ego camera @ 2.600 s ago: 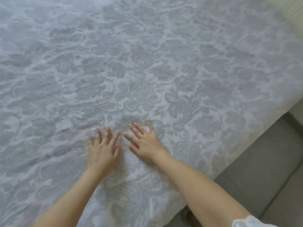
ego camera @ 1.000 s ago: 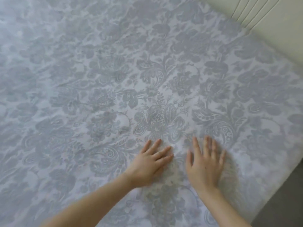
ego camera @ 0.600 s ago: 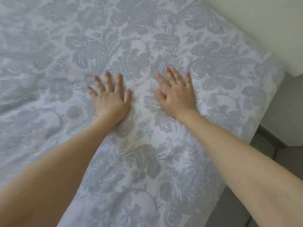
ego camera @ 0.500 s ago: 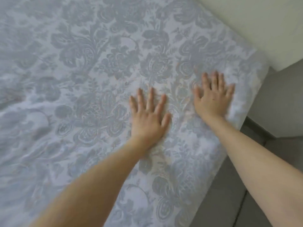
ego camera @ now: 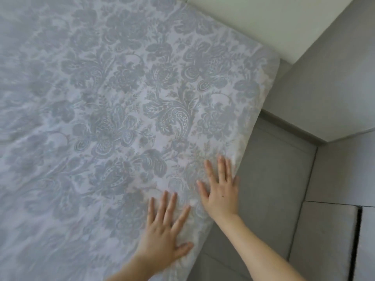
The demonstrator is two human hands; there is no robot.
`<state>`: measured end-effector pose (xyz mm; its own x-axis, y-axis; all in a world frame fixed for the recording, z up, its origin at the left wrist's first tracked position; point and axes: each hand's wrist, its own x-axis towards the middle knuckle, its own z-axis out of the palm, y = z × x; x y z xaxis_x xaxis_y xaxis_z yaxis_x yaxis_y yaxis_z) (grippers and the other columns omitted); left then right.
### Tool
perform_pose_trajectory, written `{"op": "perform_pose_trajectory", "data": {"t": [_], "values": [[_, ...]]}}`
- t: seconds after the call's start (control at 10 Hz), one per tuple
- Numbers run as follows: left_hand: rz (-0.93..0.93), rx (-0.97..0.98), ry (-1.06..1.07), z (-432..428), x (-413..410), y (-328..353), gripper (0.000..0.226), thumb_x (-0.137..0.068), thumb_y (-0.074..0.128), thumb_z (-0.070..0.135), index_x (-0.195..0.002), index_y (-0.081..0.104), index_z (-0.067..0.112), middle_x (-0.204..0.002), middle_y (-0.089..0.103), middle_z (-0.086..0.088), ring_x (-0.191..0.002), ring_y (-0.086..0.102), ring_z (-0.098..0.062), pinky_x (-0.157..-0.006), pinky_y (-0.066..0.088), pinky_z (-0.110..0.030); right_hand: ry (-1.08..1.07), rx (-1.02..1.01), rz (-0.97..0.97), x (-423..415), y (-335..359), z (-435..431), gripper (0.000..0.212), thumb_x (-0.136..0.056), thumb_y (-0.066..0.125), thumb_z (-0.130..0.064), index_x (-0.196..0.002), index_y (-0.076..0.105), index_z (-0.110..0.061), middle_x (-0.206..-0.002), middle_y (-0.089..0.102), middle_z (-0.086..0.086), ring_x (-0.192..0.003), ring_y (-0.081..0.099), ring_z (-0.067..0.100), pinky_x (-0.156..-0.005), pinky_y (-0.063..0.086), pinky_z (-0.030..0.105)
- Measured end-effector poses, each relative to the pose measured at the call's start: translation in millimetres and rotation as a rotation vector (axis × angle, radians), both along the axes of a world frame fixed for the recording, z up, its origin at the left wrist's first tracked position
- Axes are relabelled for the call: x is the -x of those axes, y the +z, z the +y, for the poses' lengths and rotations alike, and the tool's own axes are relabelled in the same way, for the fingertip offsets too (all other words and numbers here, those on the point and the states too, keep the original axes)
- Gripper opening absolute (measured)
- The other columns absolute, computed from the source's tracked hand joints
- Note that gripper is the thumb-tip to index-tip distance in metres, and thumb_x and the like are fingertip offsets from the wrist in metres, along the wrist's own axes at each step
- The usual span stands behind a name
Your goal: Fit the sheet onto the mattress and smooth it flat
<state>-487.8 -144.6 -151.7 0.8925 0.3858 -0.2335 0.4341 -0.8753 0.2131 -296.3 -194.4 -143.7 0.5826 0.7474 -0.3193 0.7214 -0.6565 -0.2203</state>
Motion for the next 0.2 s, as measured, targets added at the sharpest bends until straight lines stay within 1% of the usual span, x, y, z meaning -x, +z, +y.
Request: {"op": "perform_pose_trajectory", "data": {"t": [0.1, 0.2], "values": [[0.131, -0.056, -0.112, -29.9, -8.2, 4.3, 0.088, -0.070, 0.051, 0.066, -0.146, 0.031, 0.028, -0.150, 0.025, -0.027, -0.139, 0.017, -0.049, -0.104, 0.020, -0.067, -0.217, 0.092, 0.119, -5.6, 9.8, -59.1, 0.069, -0.092, 0.026, -0.062, -0.150, -0.001, -0.036, -0.158, 0.012, 0.014, -0.140, 0.028, 0.032, -0.102, 0.042, 0.046], [0.160, -0.093, -0.095, -23.4, -33.8, 36.3, 0.068, -0.074, 0.044, 0.060, -0.135, 0.048, 0.032, -0.145, 0.038, -0.024, -0.137, 0.024, -0.044, -0.106, 0.017, -0.066, -0.141, 0.005, 0.064, -18.3, 57.1, -71.5, 0.063, -0.097, 0.027, -0.054, -0.151, 0.005, -0.031, -0.158, 0.014, 0.012, -0.142, 0.024, 0.027, -0.111, 0.031, 0.042]]}}
